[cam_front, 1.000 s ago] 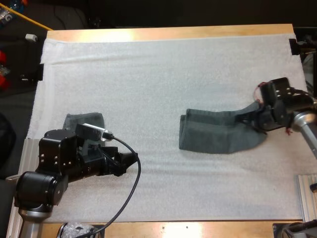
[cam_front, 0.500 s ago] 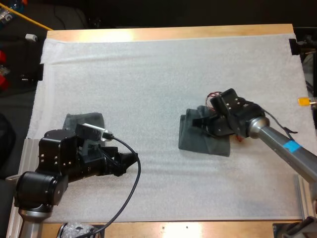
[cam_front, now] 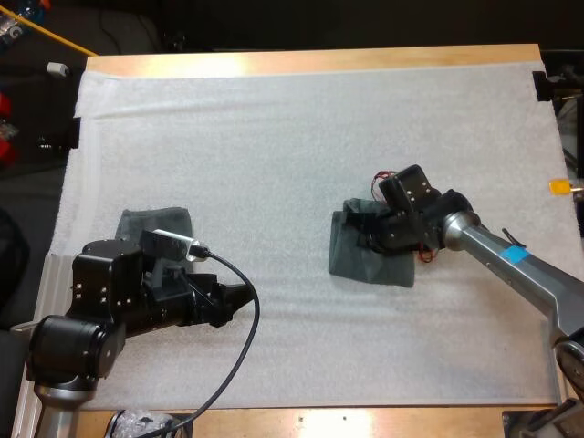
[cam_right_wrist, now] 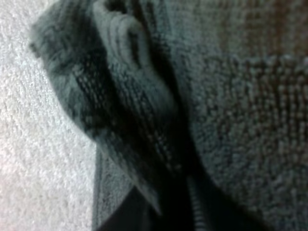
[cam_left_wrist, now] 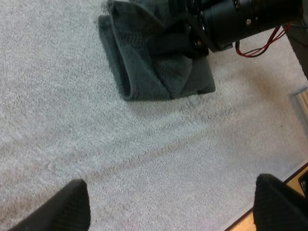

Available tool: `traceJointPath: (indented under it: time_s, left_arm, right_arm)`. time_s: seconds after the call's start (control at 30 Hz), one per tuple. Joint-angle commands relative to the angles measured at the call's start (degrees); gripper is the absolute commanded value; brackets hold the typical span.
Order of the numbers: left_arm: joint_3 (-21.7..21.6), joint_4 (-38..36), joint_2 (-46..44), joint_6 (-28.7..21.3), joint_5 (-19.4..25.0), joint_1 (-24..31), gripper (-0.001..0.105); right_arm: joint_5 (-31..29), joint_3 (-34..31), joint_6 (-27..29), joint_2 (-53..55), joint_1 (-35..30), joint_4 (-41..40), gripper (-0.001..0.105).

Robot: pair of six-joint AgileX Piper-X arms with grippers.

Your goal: Pick towel from pile, fold and stack

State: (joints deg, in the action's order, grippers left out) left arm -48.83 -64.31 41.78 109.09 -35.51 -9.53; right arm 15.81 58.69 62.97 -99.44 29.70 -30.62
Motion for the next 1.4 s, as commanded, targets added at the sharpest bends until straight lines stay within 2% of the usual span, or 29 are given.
traceJointPath:
  time_s: [0.0,0.1,0.13,0.2,0.33,0.53,1.0,1.37]
  left_arm:
    - [-0.38,-0.26,-0.28,-0.18,-0.78,-0.29,0.068]
    - [-0.38,-0.26,-0.28,-0.18,-0.78,-0.29,0.068]
    - [-0.38,-0.26,-0.28,-0.18,-0.78,-0.29,0.068]
    - [-0.38,-0.26,-0.28,-0.18,-0.78,-0.29,0.068]
    - [-0.38,-0.16,-0.28,-0.18,-0.78,-0.29,0.068]
    - [-0.38,-0.16,-0.28,-0.18,-0.78,-0.29,0.068]
    - [-0.38,-0.16,-0.28,-0.18,-0.78,-0.29,0.068]
    - [-0.38,-0.16,-0.28,-0.18,-0.78,-0.29,0.068]
  right_arm:
    - [1.27,0.48,-0.25,0.27,-0.01,0.3,0.034]
    - [2.97,0.68,1.09,0.79,-0.1,0.7,0.066]
    - [3.35,0.68,2.42,1.26,-0.1,0.88,0.071]
    - [3.1,0.68,4.6,2.56,-0.1,0.33,0.071]
    - [-0.17,0.68,5.35,4.97,-0.1,-2.18,0.068]
    - [4.66,0.68,4.88,5.05,0.98,-2.64,0.068]
    - [5.14,0.68,-1.89,1.29,8.39,4.33,0.067]
    - [5.61,0.68,-1.14,1.83,9.88,4.68,0.067]
